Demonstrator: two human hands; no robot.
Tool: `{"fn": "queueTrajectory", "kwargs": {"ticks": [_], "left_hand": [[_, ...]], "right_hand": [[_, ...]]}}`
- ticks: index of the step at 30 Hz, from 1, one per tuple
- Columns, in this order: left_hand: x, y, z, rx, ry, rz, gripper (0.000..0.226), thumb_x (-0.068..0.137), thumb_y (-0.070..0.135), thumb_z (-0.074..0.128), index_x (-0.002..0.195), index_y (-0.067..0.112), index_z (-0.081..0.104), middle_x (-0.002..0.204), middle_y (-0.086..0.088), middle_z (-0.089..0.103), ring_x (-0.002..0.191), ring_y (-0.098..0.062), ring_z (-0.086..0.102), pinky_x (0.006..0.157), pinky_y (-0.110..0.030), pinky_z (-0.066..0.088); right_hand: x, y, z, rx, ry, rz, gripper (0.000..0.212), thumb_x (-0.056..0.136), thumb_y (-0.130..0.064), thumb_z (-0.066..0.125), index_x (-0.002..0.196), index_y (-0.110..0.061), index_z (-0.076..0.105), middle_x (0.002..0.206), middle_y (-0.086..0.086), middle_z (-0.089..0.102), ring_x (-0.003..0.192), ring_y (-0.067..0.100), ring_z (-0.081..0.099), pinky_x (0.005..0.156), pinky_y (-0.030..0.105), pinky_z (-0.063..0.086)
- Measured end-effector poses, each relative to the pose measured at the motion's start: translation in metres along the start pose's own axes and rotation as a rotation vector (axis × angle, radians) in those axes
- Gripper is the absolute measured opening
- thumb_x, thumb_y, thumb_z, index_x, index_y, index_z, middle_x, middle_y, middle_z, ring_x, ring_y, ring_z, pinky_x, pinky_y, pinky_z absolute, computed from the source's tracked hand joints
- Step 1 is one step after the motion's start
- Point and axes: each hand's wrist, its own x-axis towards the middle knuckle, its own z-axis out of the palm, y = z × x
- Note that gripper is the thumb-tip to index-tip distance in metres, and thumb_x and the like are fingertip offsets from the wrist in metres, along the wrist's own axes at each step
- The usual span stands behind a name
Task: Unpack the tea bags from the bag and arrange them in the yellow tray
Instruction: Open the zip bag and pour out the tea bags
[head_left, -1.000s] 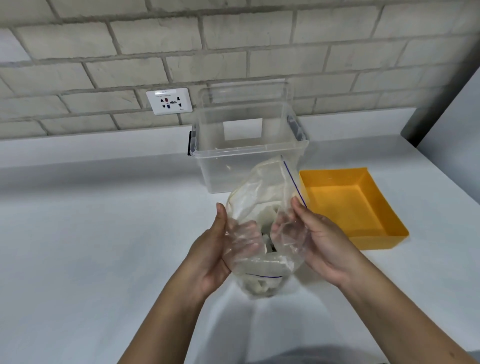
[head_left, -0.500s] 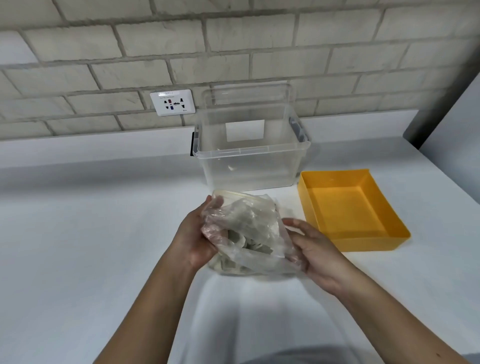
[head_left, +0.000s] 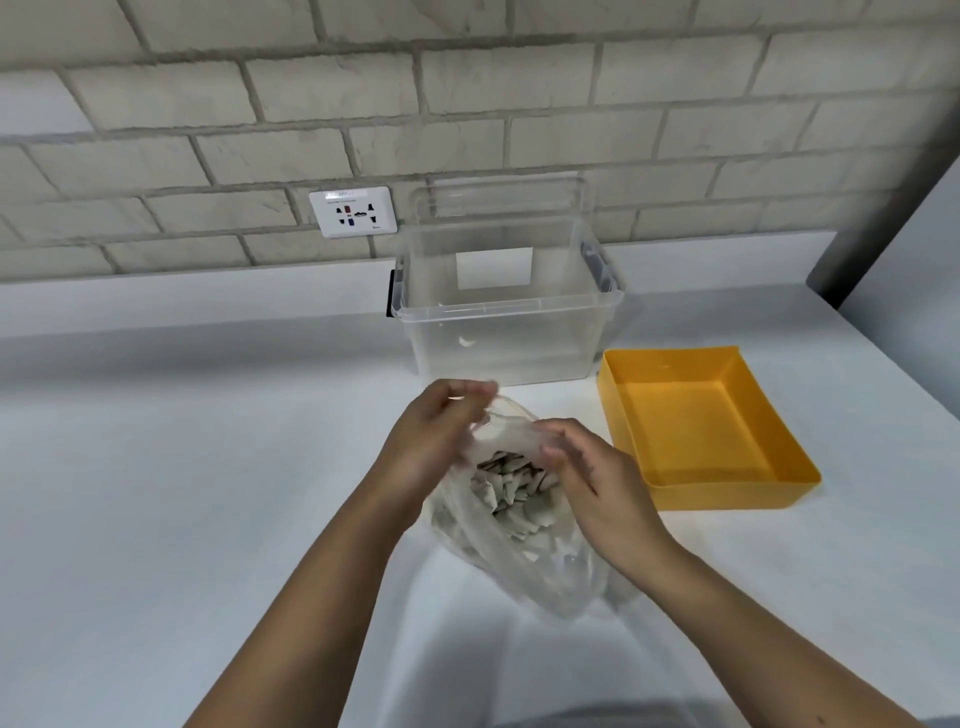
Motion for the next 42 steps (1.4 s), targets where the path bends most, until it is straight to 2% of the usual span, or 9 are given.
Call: {"fn": "queueTrajectory", "kwargs": {"ticks": [5, 10, 14, 17, 25, 29, 33, 36, 42], "left_hand": [[-0.027, -0.032, 0.001, 0.573, 0.171, 0.346, 0.057, 0.073, 0.043, 0.081, 0.115, 0.034, 0.044, 0.118, 0.015, 0.046, 0.106, -0.01, 0.052, 0.08, -0.03, 0.049], [-0.041, -0.052, -0.018, 0.8, 0.362, 0.179, 0.044, 0.072, 0.07, 0.068, 0.087, 0.031, 0.052, 0.087, 0.017, 0.061, 0.078, -0.009, 0.062, 0.066, -0.031, 0.049], [-0.043, -0.057, -0.022, 0.358, 0.217, 0.037, 0.03, 0.079, 0.048, 0.076, 0.074, 0.019, 0.07, 0.063, 0.001, 0.072, 0.058, -0.014, 0.071, 0.054, -0.029, 0.053], [-0.044, -0.06, -0.009, -0.083, 0.136, -0.074, 0.023, 0.087, 0.029, 0.072, 0.086, 0.007, 0.077, 0.08, -0.013, 0.077, 0.073, -0.021, 0.073, 0.057, -0.026, 0.058], [-0.042, -0.062, 0.015, -0.709, -0.122, -0.365, 0.043, 0.098, 0.043, 0.046, 0.112, 0.011, 0.071, 0.109, -0.008, 0.076, 0.092, -0.015, 0.075, 0.089, -0.035, 0.058], [-0.033, -0.061, 0.013, -0.986, -0.198, -0.404, 0.052, 0.096, 0.047, 0.046, 0.088, 0.005, 0.075, 0.08, -0.006, 0.076, 0.066, -0.012, 0.074, 0.058, -0.027, 0.061], [-0.016, -0.068, -0.004, -1.043, -0.241, -0.402, 0.05, 0.083, 0.048, 0.057, 0.097, 0.002, 0.07, 0.078, -0.009, 0.076, 0.067, -0.015, 0.074, 0.061, -0.024, 0.06], [-0.003, -0.077, -0.025, -1.095, -0.231, -0.419, 0.057, 0.063, 0.027, 0.093, 0.103, -0.003, 0.065, 0.079, -0.015, 0.071, 0.062, -0.019, 0.072, 0.053, -0.026, 0.059], [0.01, -0.072, -0.041, -0.767, -0.072, -0.448, 0.043, 0.091, 0.045, 0.06, 0.104, 0.005, 0.067, 0.077, -0.008, 0.07, 0.061, -0.019, 0.066, 0.053, -0.025, 0.055]], "right_hand": [[0.005, 0.004, -0.006, -0.019, 0.031, 0.099, 0.015, 0.098, -0.024, 0.052, 0.107, -0.027, 0.064, 0.087, -0.014, 0.072, 0.087, 0.004, 0.068, 0.081, 0.036, 0.055], [0.003, 0.003, -0.014, 0.053, 0.005, 0.182, 0.008, 0.09, -0.029, 0.065, 0.095, -0.025, 0.06, 0.084, -0.01, 0.073, 0.085, 0.0, 0.067, 0.077, 0.026, 0.052], [-0.007, 0.009, -0.025, -0.051, 0.098, 0.155, 0.02, 0.075, -0.052, 0.068, 0.077, -0.033, 0.066, 0.088, -0.012, 0.064, 0.084, 0.005, 0.055, 0.074, 0.02, 0.042], [-0.014, 0.005, -0.024, 0.119, 0.122, 0.247, 0.018, 0.077, -0.049, 0.067, 0.076, -0.032, 0.072, 0.079, -0.006, 0.068, 0.063, 0.014, 0.051, 0.064, 0.024, 0.043], [-0.006, -0.004, -0.005, 0.76, 0.047, 0.701, 0.021, 0.094, -0.028, 0.059, 0.094, -0.013, 0.073, 0.093, 0.001, 0.076, 0.089, 0.009, 0.071, 0.076, 0.02, 0.053], [0.007, 0.005, -0.011, 0.974, 0.018, 0.904, 0.028, 0.097, -0.028, 0.054, 0.078, -0.009, 0.065, 0.076, 0.008, 0.068, 0.074, 0.017, 0.066, 0.075, 0.03, 0.054], [0.021, 0.015, -0.021, 1.133, 0.026, 1.136, 0.021, 0.093, -0.024, 0.056, 0.093, -0.005, 0.064, 0.072, 0.009, 0.066, 0.057, 0.017, 0.066, 0.057, 0.029, 0.058], [0.026, 0.02, -0.034, 1.103, 0.018, 1.144, 0.022, 0.096, -0.021, 0.054, 0.09, -0.002, 0.064, 0.07, 0.012, 0.07, 0.054, 0.022, 0.069, 0.044, 0.031, 0.056], [0.029, 0.022, -0.032, 0.979, -0.083, 1.002, 0.022, 0.09, -0.026, 0.064, 0.101, -0.007, 0.064, 0.092, 0.012, 0.073, 0.073, 0.026, 0.072, 0.064, 0.035, 0.061]]}}
